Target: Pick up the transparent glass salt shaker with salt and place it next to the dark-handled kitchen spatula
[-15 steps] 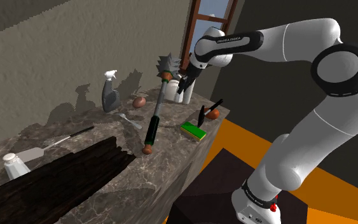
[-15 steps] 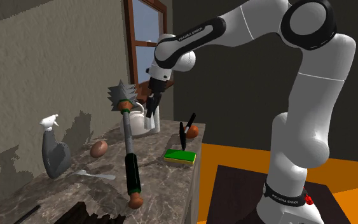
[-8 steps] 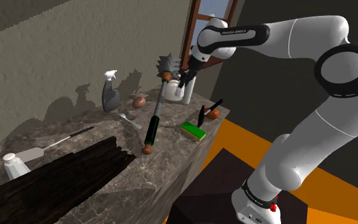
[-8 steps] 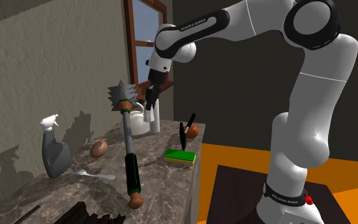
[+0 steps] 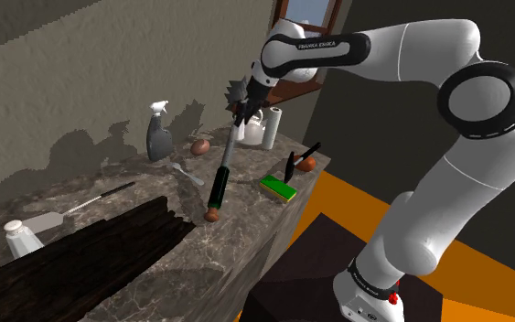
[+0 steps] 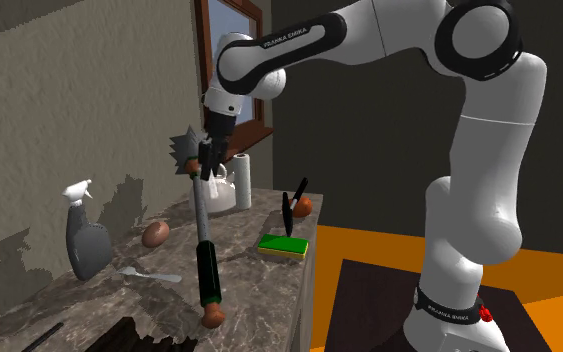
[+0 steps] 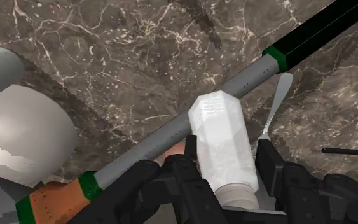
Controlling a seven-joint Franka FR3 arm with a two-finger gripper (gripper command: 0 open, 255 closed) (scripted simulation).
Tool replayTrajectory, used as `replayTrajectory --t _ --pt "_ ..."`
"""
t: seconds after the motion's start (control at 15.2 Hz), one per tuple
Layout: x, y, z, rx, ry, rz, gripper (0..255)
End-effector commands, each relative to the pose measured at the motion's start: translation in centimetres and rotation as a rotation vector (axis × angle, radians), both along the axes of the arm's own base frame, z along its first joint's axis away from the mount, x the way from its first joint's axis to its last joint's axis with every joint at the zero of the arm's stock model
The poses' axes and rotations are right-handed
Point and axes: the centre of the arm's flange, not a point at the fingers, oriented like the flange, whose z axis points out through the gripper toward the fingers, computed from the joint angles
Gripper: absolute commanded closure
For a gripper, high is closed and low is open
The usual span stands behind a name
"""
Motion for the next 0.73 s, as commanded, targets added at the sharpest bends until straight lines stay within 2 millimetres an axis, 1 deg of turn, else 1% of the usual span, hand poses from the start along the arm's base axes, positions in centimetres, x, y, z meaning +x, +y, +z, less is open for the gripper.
replayTrajectory --t 0.0,0.66 --pt "1.3 2.6 0.1 0.001 -0.001 -0.001 255" --pt "7.1 14.5 0.2 0.001 -0.001 -0.001 255"
